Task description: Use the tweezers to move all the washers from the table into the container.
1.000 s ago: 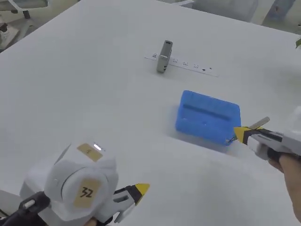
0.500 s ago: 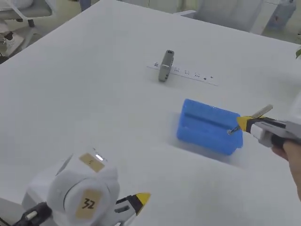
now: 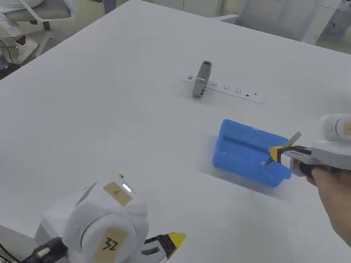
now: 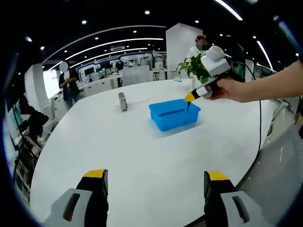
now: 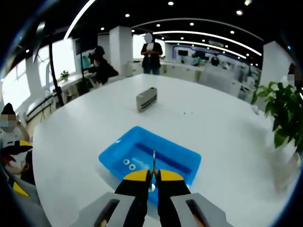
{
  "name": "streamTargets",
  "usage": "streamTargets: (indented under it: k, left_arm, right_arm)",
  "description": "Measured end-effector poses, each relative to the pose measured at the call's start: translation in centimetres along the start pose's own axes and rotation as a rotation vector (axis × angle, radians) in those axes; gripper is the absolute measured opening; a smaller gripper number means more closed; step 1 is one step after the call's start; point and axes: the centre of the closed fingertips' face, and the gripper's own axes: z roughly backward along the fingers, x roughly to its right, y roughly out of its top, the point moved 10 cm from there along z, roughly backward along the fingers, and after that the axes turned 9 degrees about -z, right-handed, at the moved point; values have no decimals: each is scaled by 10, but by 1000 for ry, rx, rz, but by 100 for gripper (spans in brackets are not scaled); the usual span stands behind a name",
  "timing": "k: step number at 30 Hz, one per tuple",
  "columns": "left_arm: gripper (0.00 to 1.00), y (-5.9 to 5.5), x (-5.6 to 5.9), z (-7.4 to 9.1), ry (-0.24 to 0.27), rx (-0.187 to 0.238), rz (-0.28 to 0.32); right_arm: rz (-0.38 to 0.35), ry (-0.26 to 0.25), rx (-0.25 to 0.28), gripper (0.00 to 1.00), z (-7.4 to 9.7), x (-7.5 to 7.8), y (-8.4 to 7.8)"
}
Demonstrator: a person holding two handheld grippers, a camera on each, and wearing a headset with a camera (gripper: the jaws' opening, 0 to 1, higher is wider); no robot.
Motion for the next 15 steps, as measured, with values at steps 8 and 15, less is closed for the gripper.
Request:
streamTargets:
  k: [8,15]
  left_arm:
    - [82,17,-5,8,-39,41,23]
    - [74,43,-15,15,-50,114,45]
  right_arm:
    - [18,-1,-34,3,-12,1,-7]
    - [15,-9,-58,3,-21,3,-12]
